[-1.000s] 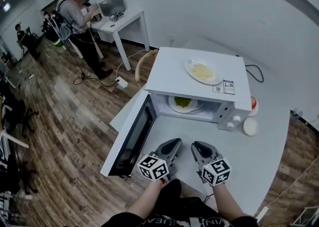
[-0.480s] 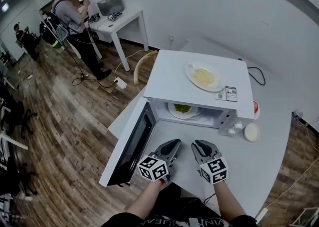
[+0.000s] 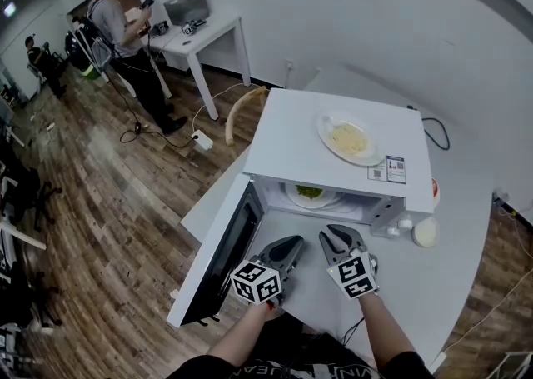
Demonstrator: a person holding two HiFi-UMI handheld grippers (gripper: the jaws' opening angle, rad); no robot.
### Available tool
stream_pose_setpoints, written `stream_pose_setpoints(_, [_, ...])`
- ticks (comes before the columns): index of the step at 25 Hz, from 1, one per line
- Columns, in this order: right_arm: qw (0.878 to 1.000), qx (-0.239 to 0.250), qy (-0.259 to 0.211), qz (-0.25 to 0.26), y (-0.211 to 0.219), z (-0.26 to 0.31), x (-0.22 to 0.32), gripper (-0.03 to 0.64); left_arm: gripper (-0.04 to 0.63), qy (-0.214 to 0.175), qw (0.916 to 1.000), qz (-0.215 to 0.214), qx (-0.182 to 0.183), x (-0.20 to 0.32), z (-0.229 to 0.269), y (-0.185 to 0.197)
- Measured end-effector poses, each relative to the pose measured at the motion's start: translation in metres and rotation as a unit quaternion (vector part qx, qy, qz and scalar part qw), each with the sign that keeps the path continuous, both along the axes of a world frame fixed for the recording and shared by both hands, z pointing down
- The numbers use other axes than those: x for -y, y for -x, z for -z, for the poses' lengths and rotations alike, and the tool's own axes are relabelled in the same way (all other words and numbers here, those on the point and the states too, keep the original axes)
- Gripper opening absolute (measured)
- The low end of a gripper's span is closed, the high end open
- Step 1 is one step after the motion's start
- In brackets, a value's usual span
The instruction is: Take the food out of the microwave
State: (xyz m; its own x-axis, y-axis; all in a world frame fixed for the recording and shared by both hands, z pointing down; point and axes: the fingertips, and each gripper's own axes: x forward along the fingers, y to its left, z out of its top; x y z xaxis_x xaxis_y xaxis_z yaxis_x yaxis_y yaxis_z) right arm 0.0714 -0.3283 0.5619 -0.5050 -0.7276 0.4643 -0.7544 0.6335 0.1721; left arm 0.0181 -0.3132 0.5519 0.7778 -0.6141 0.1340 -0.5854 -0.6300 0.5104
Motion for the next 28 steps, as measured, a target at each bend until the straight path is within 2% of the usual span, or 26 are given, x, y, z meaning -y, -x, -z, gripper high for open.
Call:
stream_pose_setpoints(5, [1.000, -0.021, -0.003, 0.018, 0.012, -0.010, 0.025, 0.079, 0.018, -0.020, 0.9994, -0.012, 0.024, 0.008, 0.002, 0.001])
stream_pose_setpoints(13, [0.999, -0.024, -0.017, 0.045, 0.031, -0.012, 0.041, 0.118, 0.018, -0.015, 0.9997, -0.013, 0.015, 0.017, -0.003, 0.006])
stream_pose_setpoints(17, [0.994, -0.080, -0.032, 0.062, 0.032, -0.016, 0.047, 0.118, 0.018, -0.009, 0.9998, -0.013, 0.010, 0.020, -0.006, 0.005])
stream_pose_setpoints(20, [0.985, -0.136, -0.050, 0.089, 0.032, -0.018, 0.057, 0.119, 0.018, -0.007, 0.9998, -0.018, 0.009, 0.018, -0.009, 0.002])
stream_pose_setpoints(24, [0.983, -0.144, -0.031, 0.112, 0.037, -0.025, 0.064, 0.120, 0.018, -0.001, 0.9997, -0.022, 0.009, 0.015, -0.014, 0.001])
stream_pose_setpoints(28, [0.980, -0.165, -0.036, 0.107, 0.037, -0.029, 0.066, 0.119, 0.018, -0.001, 0.9998, -0.018, 0.007, 0.018, -0.013, 0.006])
